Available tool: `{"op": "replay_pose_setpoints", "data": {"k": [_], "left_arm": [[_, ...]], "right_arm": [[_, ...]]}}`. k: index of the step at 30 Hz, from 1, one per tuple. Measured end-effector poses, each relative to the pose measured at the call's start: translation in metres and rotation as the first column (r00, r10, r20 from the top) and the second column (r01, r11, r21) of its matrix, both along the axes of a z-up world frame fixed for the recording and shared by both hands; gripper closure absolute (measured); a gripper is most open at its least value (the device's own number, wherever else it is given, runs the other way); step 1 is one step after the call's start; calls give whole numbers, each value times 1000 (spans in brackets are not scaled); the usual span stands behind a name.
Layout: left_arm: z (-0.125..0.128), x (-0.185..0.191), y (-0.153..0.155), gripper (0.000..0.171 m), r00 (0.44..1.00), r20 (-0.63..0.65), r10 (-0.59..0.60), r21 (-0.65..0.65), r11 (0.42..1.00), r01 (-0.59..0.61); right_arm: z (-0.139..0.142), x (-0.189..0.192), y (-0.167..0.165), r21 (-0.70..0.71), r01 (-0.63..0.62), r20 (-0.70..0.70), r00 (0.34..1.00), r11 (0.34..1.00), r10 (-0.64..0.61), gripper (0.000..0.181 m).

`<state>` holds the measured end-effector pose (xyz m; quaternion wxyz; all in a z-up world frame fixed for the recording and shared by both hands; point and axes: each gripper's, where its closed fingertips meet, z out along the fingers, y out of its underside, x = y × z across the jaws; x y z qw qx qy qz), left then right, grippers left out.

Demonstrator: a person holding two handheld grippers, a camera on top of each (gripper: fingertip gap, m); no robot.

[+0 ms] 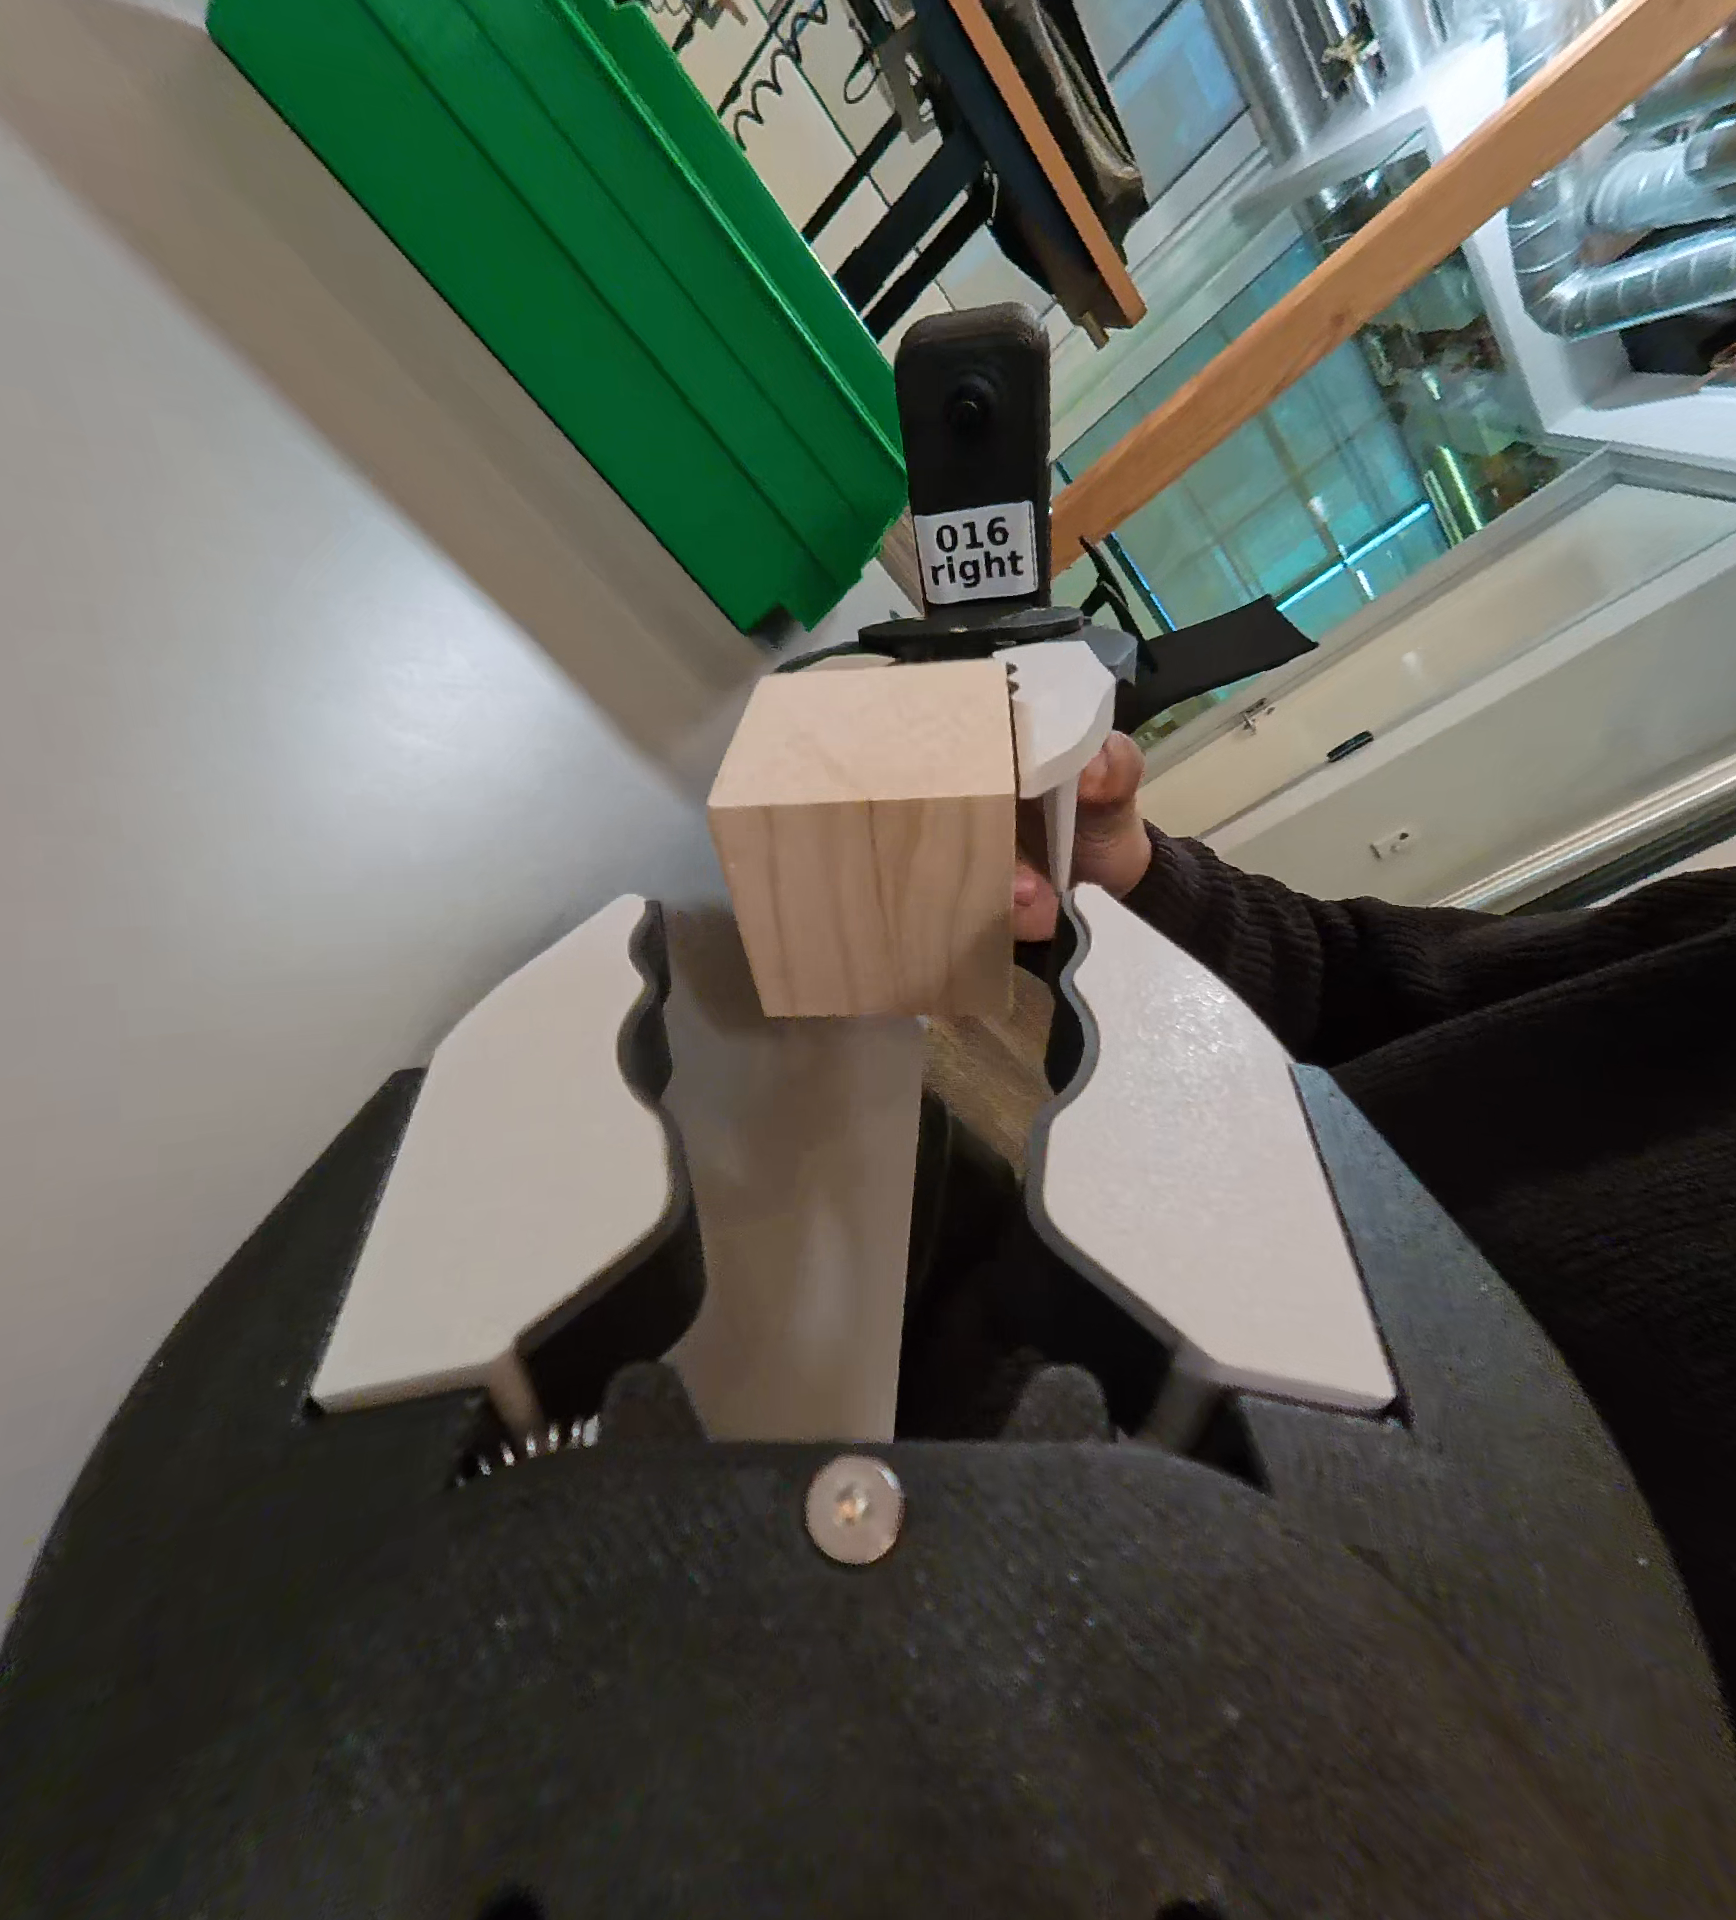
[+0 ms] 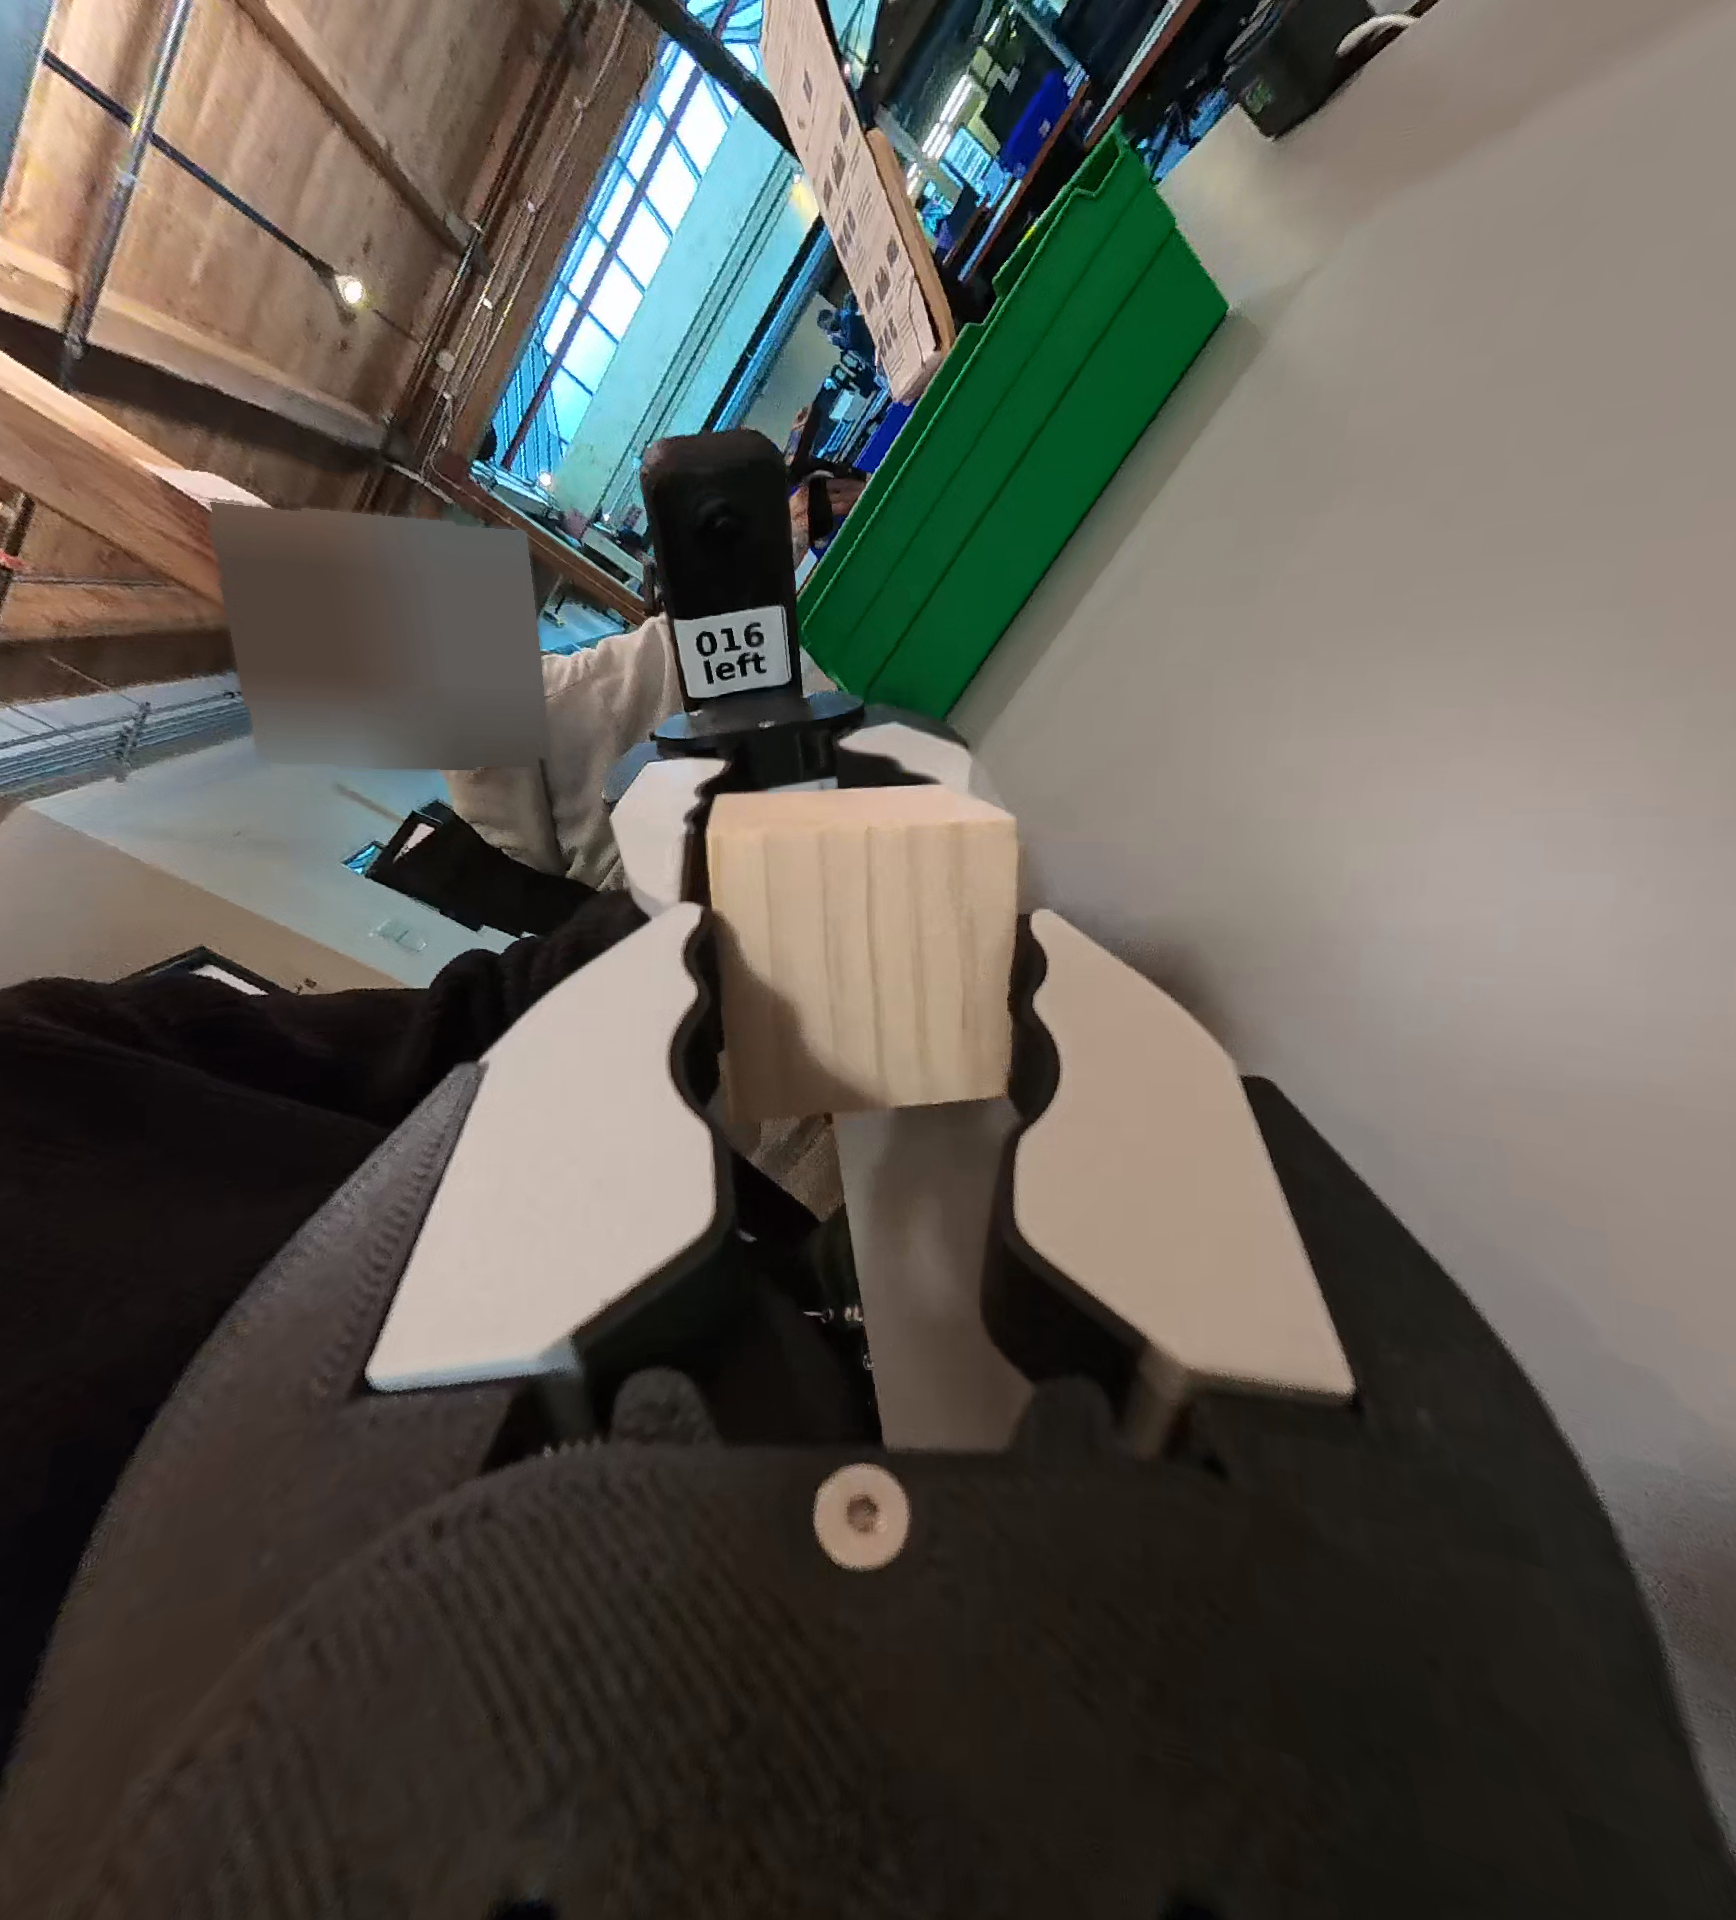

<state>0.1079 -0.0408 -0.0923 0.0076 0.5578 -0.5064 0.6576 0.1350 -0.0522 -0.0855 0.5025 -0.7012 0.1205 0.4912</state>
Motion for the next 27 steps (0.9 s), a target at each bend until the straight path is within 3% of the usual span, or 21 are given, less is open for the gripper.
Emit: {"op": "replay_pose_setpoints", "data": {"k": [5,10,20,22,27], "left_arm": [[-3,-2,-11,102,998,-35,-53,-73,996,51],[4,-1,-8,115,999,-19,-43,-154,987,39],[5,-2,-5,116,999,-10,-34,-80,996,33],[5,-3,-5,116,999,-9,-41,-91,995,40],[6,-3,-6,116,999,1,-44,-86,995,44]], "right_arm": [[1,-1,1,5,18,25,1000,1000,-18,127],[4,-7,1,16,11,45,999,1000,-12,127],[7,-12,0,46,-21,11,1000,999,21,118],[3,-13,0,27,-27,35,999,999,26,126],[4,-14,-1,27,-40,55,998,999,38,126]]}}
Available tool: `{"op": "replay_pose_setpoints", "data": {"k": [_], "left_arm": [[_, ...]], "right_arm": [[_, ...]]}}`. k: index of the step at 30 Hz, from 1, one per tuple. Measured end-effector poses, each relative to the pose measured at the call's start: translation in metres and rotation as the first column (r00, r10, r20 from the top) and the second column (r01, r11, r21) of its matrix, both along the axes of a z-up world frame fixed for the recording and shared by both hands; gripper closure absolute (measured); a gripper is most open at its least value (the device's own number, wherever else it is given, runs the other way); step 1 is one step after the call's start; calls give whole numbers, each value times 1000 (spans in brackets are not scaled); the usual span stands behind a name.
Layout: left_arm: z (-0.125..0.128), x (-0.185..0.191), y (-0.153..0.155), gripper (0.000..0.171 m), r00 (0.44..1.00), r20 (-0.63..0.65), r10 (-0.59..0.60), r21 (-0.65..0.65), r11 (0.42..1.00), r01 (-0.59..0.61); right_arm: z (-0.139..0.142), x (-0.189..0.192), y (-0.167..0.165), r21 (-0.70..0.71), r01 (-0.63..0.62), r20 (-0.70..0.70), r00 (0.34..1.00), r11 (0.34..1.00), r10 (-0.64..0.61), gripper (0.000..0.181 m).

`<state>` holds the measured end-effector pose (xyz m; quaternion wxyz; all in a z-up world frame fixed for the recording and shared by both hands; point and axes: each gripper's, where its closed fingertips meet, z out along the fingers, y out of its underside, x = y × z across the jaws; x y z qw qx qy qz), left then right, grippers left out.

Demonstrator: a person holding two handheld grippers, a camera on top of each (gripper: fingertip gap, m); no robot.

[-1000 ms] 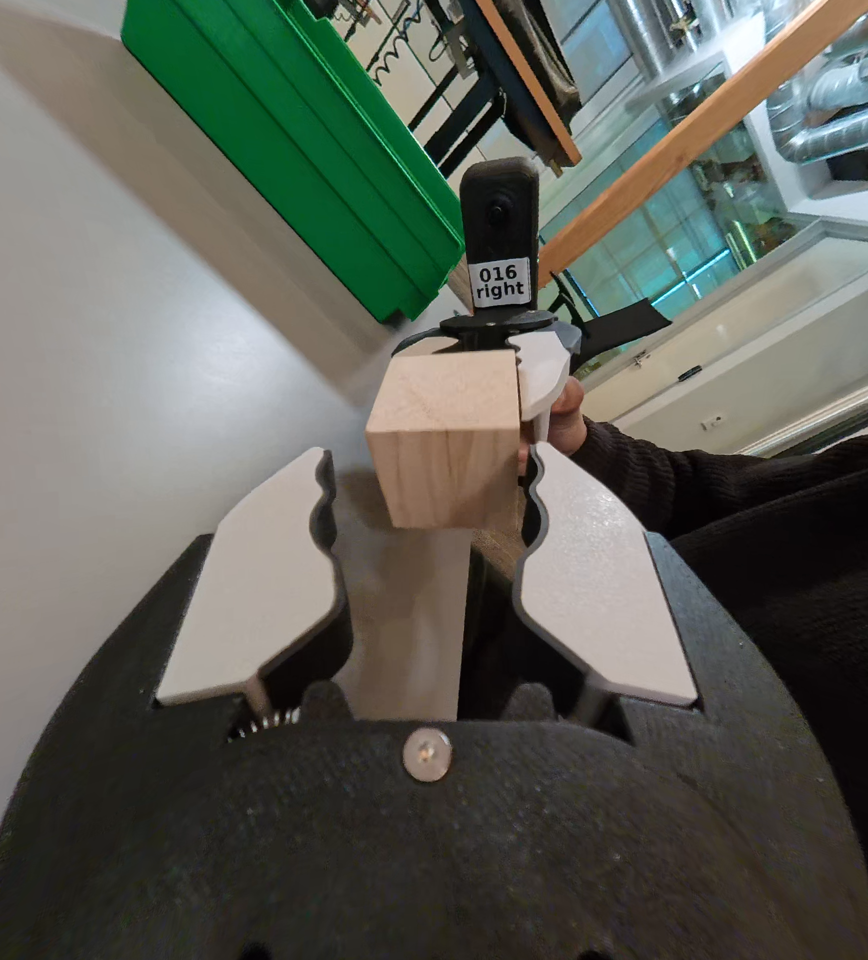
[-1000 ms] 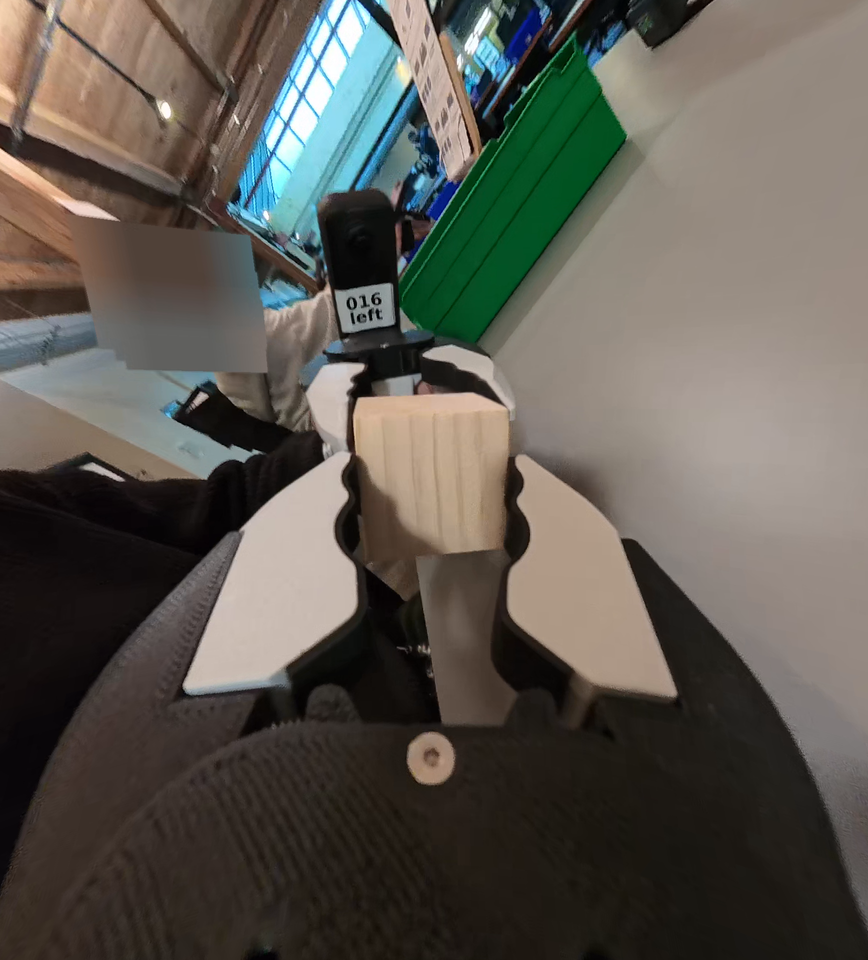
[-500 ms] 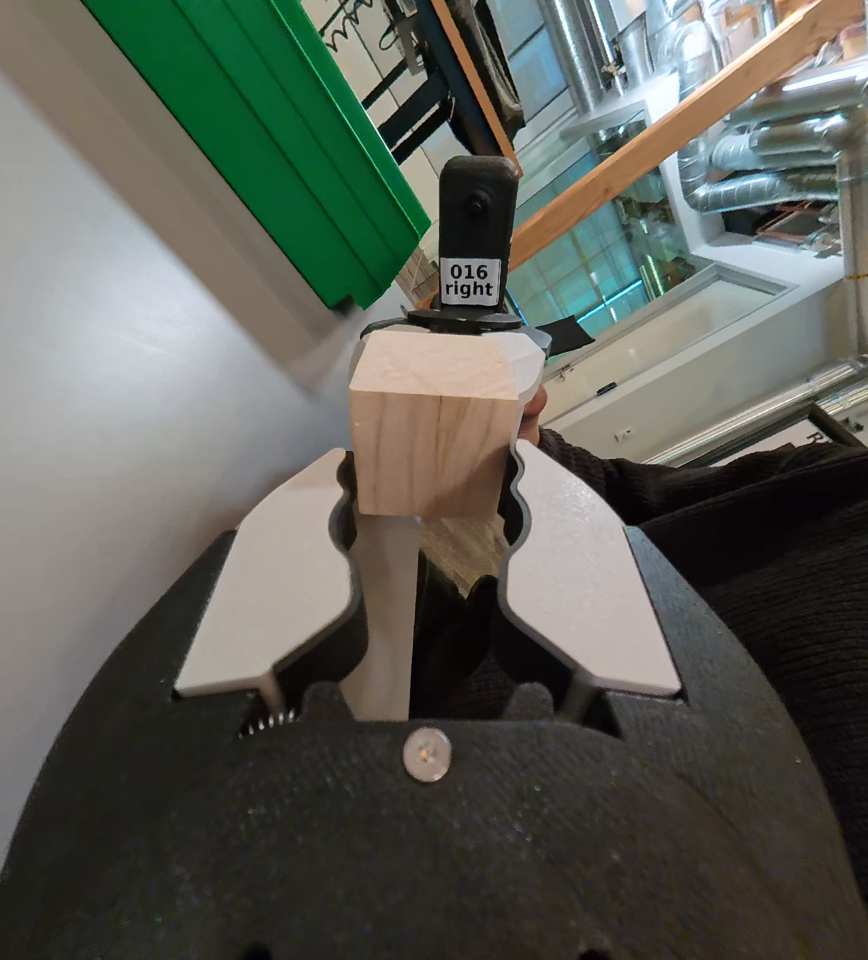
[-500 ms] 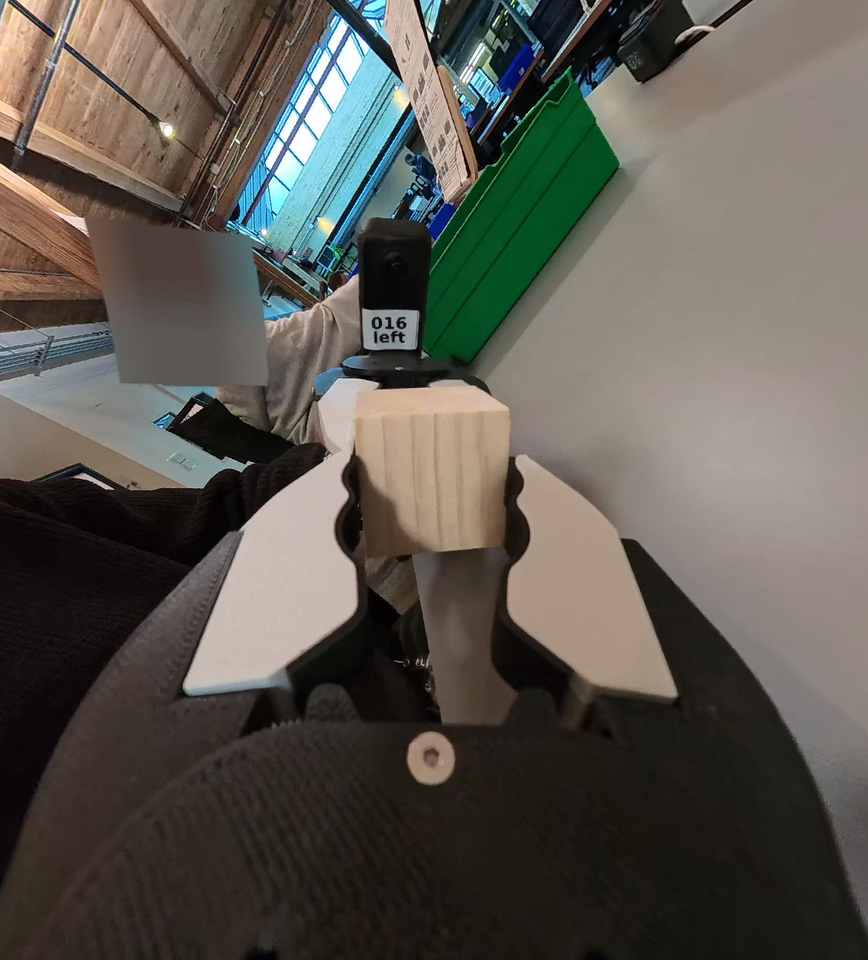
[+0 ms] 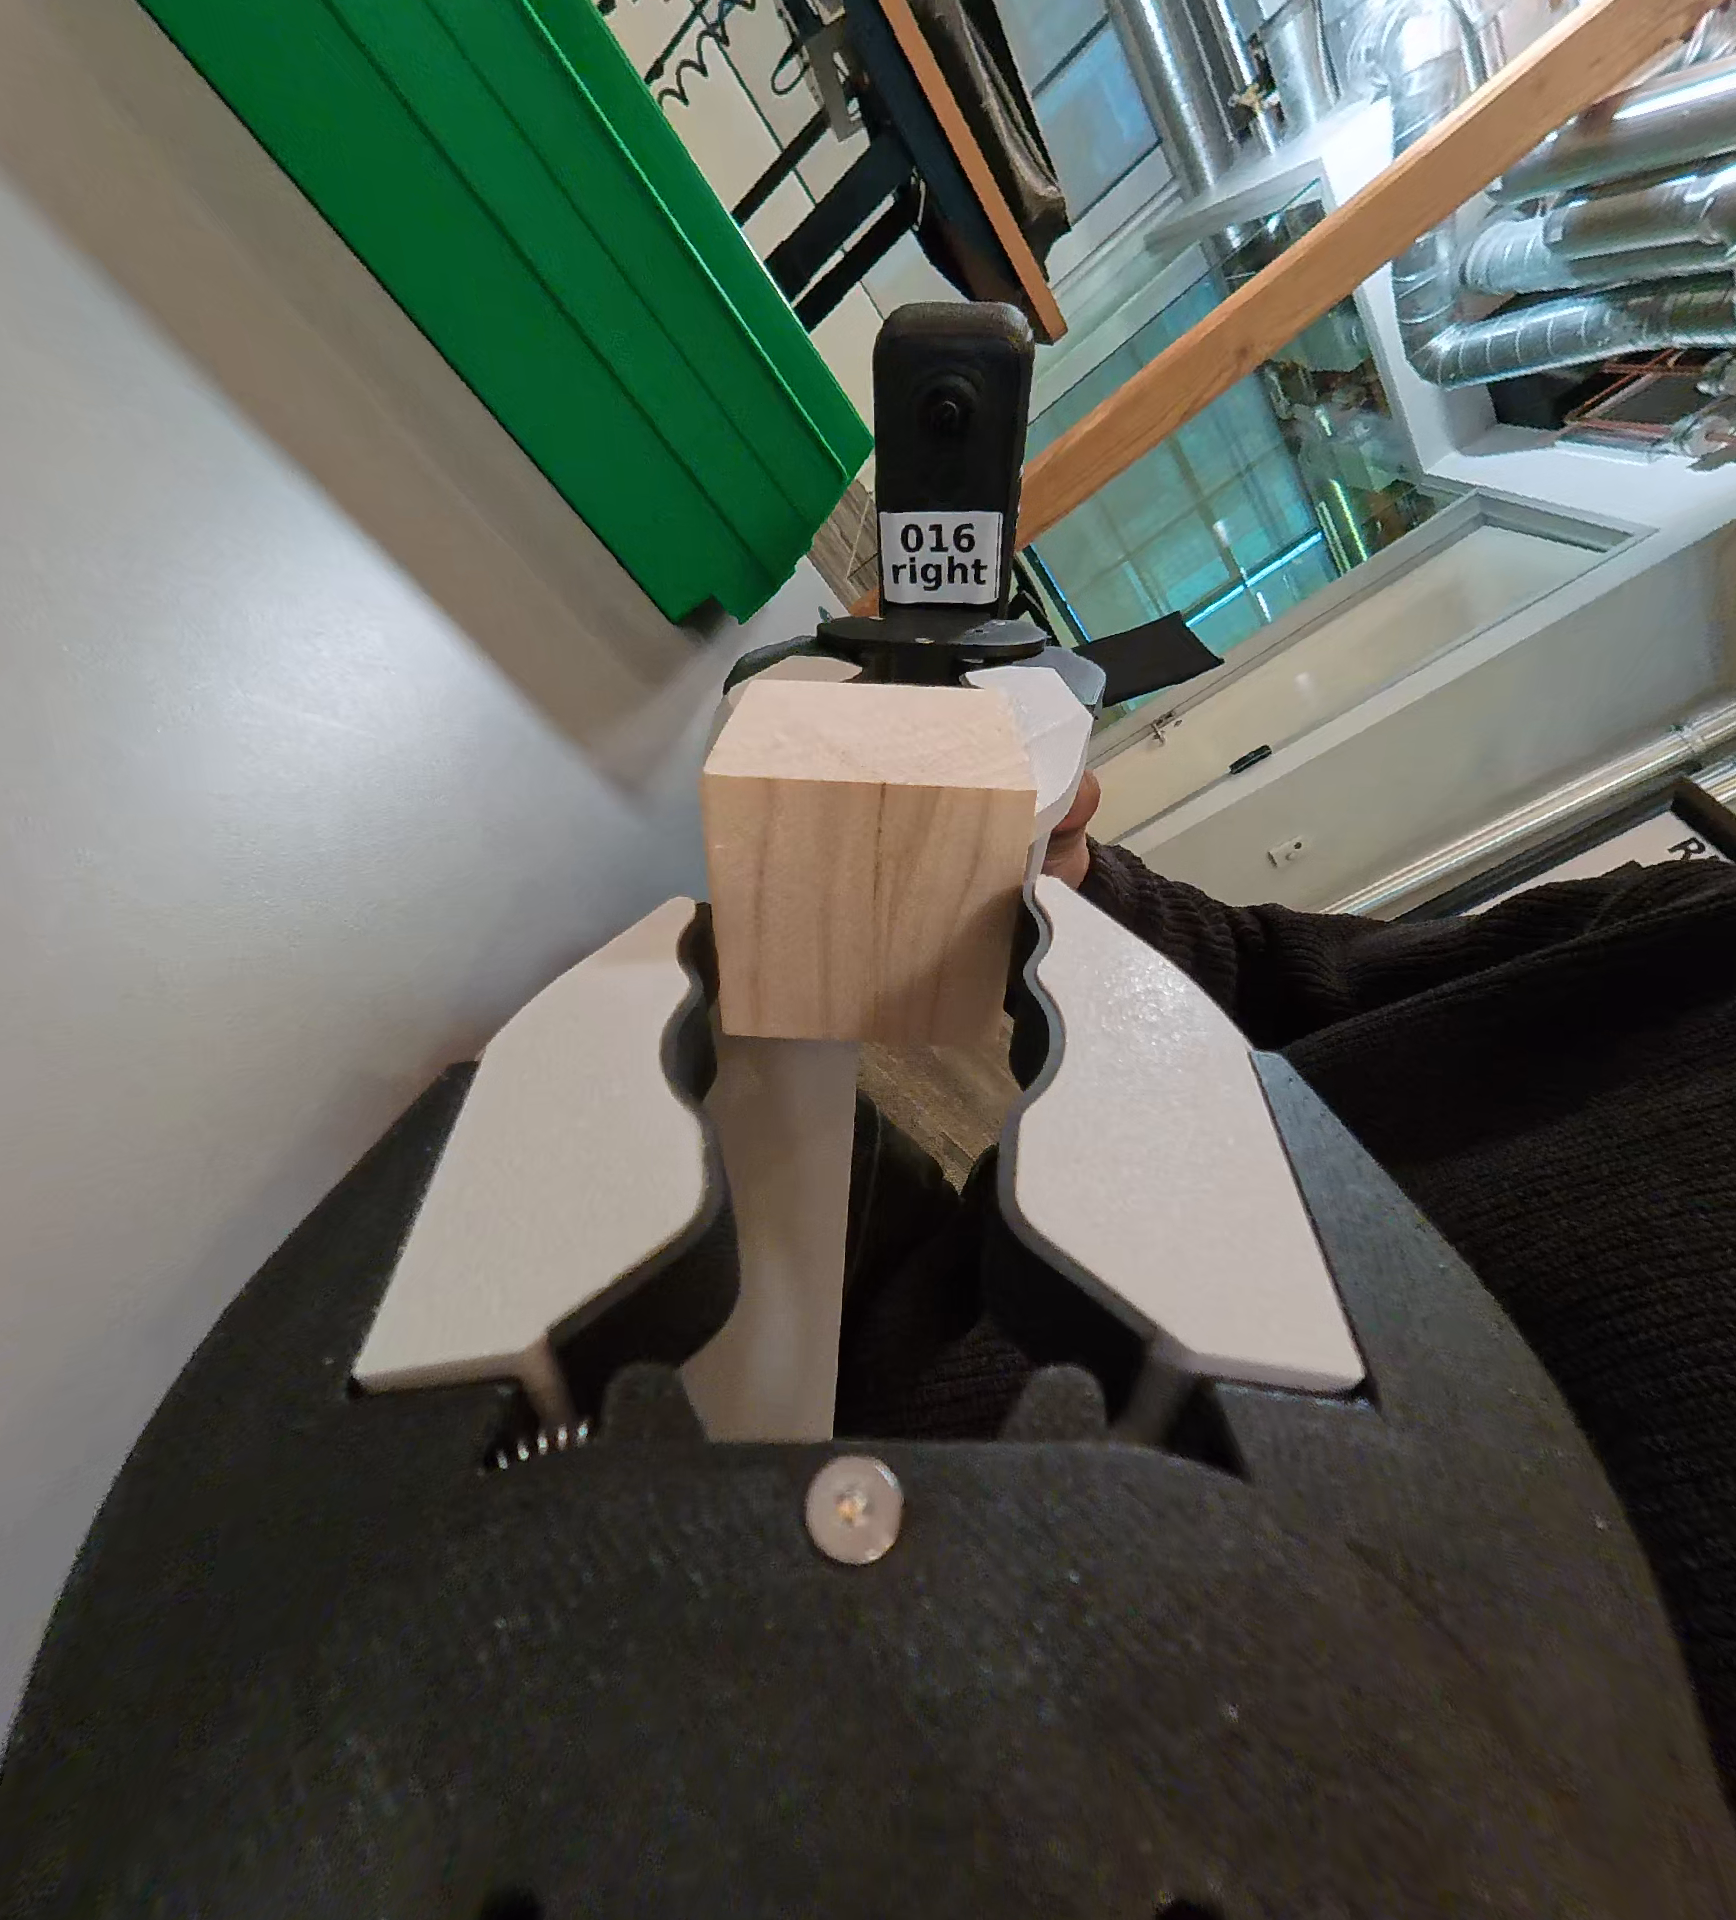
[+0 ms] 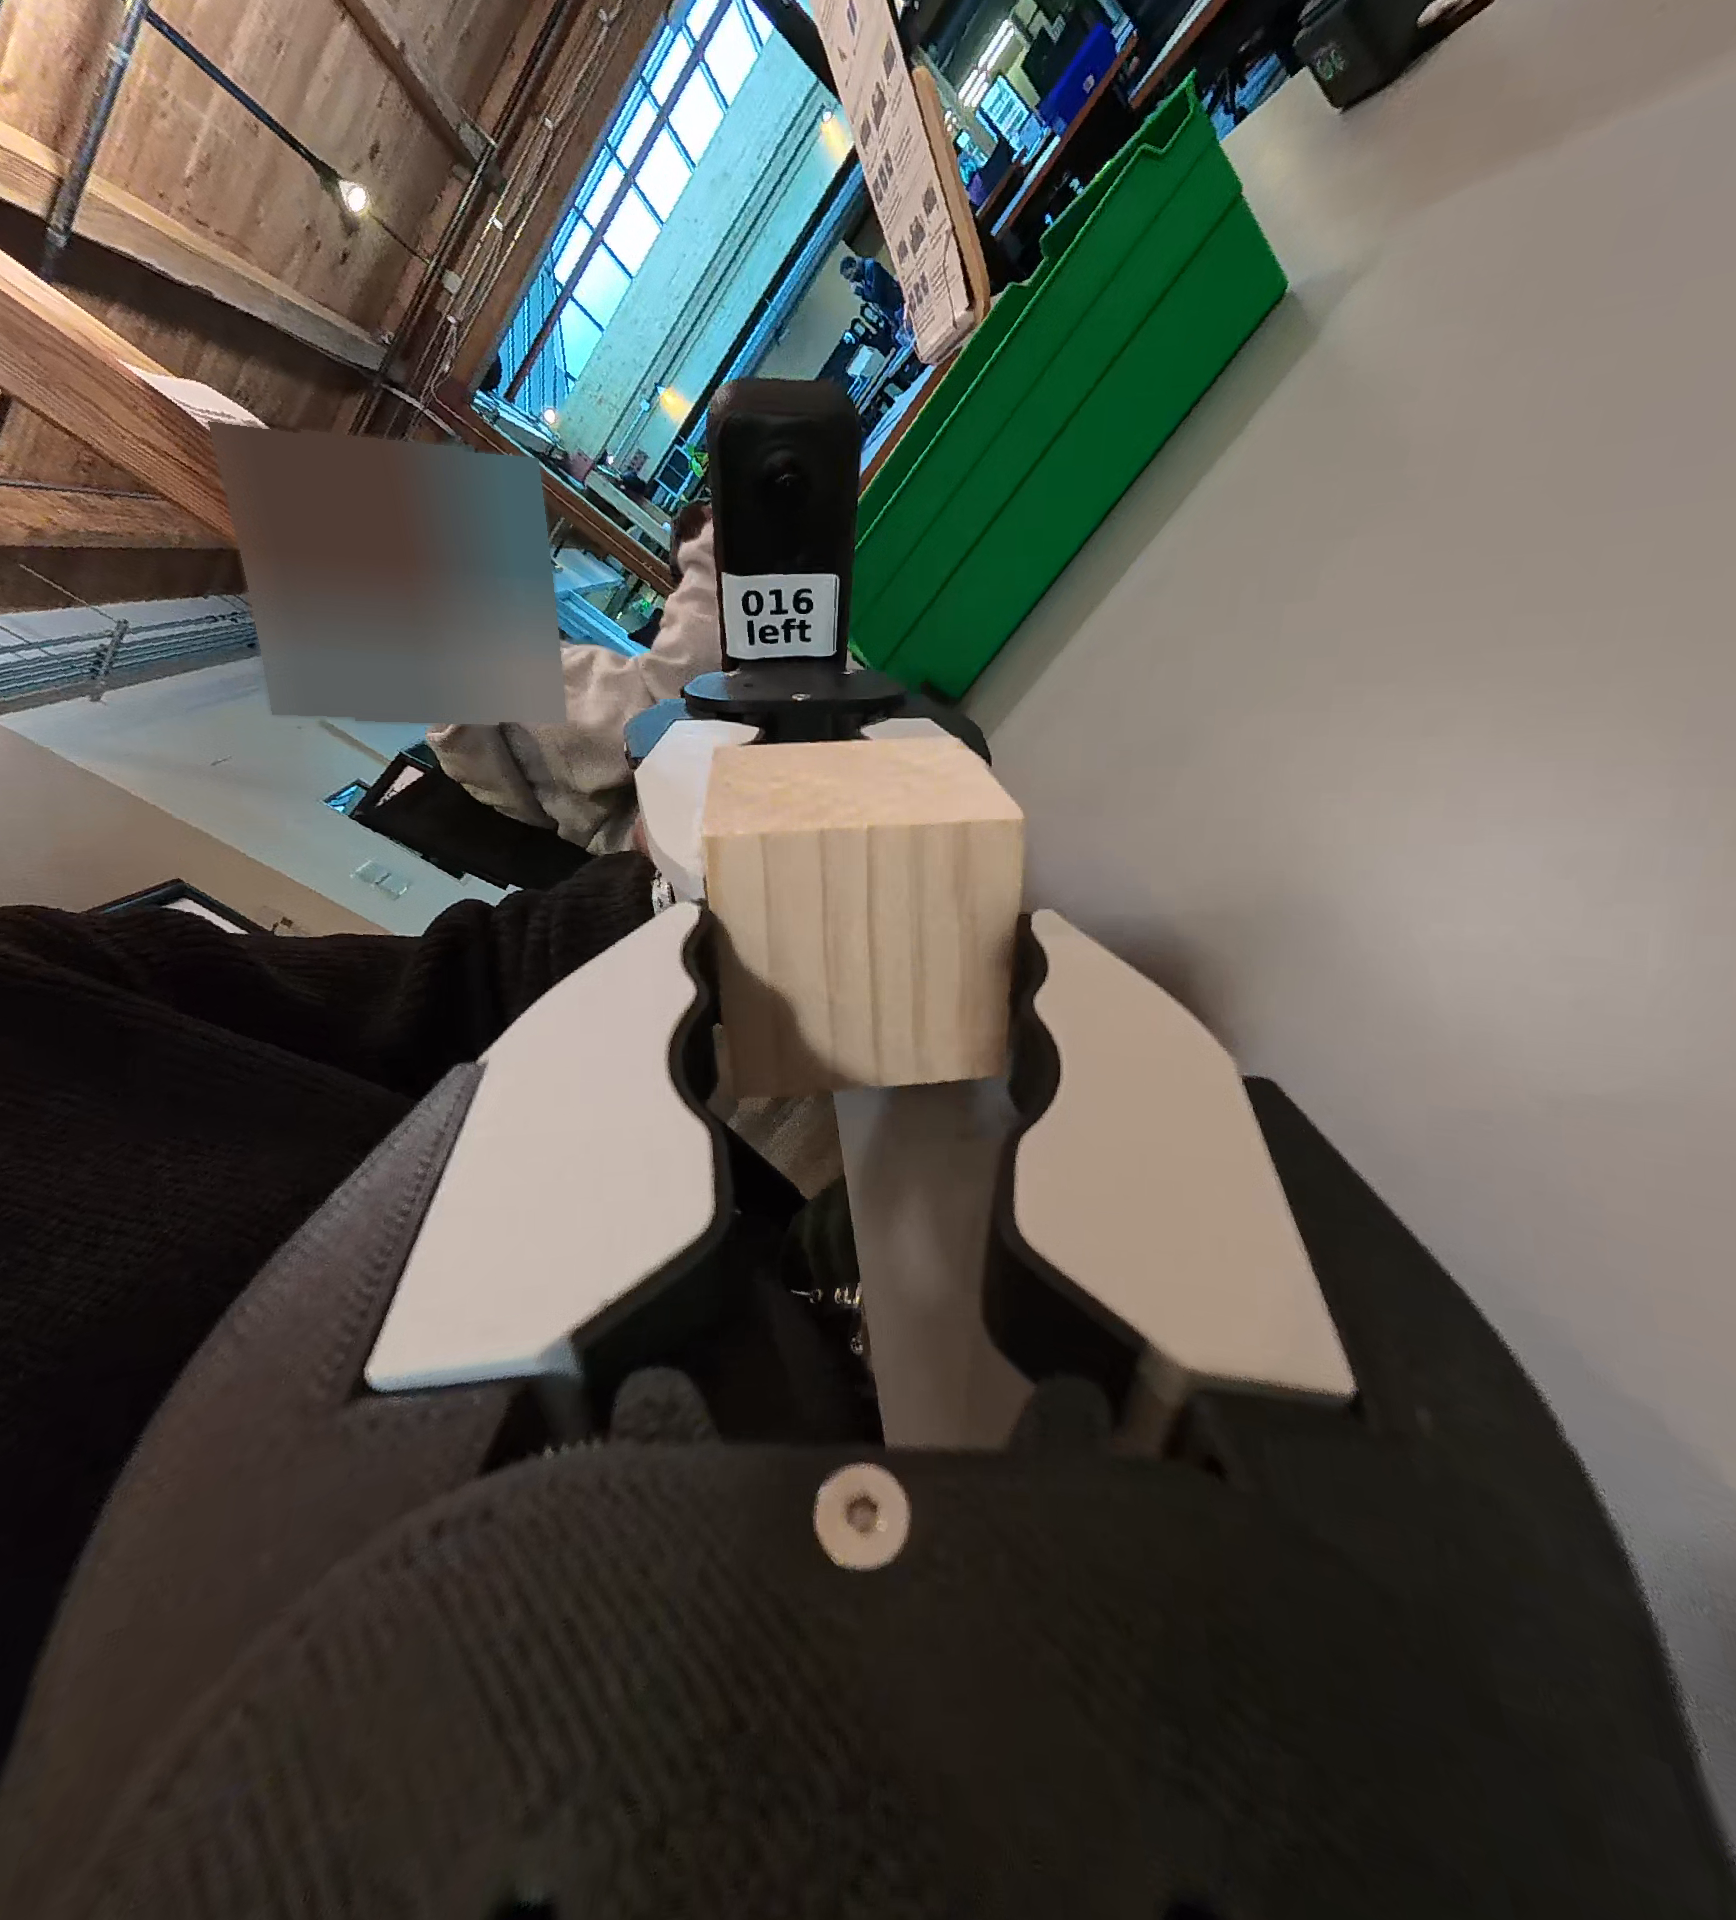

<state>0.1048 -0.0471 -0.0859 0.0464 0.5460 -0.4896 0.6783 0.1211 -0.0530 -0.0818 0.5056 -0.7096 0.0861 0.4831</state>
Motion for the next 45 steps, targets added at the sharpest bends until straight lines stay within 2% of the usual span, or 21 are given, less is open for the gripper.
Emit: {"op": "replay_pose_setpoints", "data": {"k": [4,5,7,9,11,12,13,15,17,18,19,20,22,25,28,34,37,41,45], "left_arm": [[3,1,0,115,1000,15,14,-23,1000,-14],[4,2,1,111,999,21,26,-30,999,-26],[9,2,3,97,998,42,45,-38,998,-44],[13,2,5,95,997,61,54,-36,998,-52],[13,1,5,97,996,66,55,-31,998,-53],[12,1,4,97,997,61,48,-31,998,-46],[11,0,2,98,998,56,39,-29,999,-37],[8,0,-1,100,998,52,18,-23,1000,-16],[5,-1,-5,101,999,44,-5,-11,1000,6],[4,-1,-6,101,999,44,-12,-6,1000,12],[3,0,-7,102,999,43,-19,-2,1000,19],[2,0,-8,102,999,43,-25,2,1000,25],[1,0,-10,102,998,44,-39,6,999,38],[0,1,-13,103,998,45,-52,10,999,51],[0,3,-17,104,997,54,-63,12,998,62],[-2,6,-25,104,994,58,-98,14,995,97],[-4,7,-27,105,992,49,-113,2,994,113],[-2,7,-26,106,992,52,-113,-25,993,114],[2,6,-24,107,992,65,-105,-37,993,108]], "right_arm": [[2,1,0,4,11,24,1000,1000,-12,126],[5,2,0,13,17,31,999,1000,-18,126],[21,8,-3,48,33,10,999,998,-33,126],[45,26,-9,98,80,20,996,992,-83,126],[70,57,-23,152,130,144,978,980,-152,126],[78,79,-31,161,161,265,943,974,-200,126],[83,105,-41,154,193,414,878,969,-241,126],[86,164,-63,94,236,711,664,967,-231,126],[85,226,-88,9,257,914,390,966,-112,126],[82,254,-100,-46,250,965,261,967,-21,126],[78,278,-111,-104,240,985,160,965,67,126],[73,298,-121,-169,225,984,90,959,153,126],[58,328,-136,-301,188,952,7,935,305,126],[31,364,-153,-481,159,858,-116,862,500,126],[7,377,-155,-585,127,798,-87,801,596,126],[-29,391,-158,-716,83,678,-156,693,719,126],[-39,391,-154,-731,62,659,-192,680,727,126],[-49,388,-152,-748,43,647,-176,662,742,126],[-57,394,-158,-776,55,609,-189,628,770,126]]}}
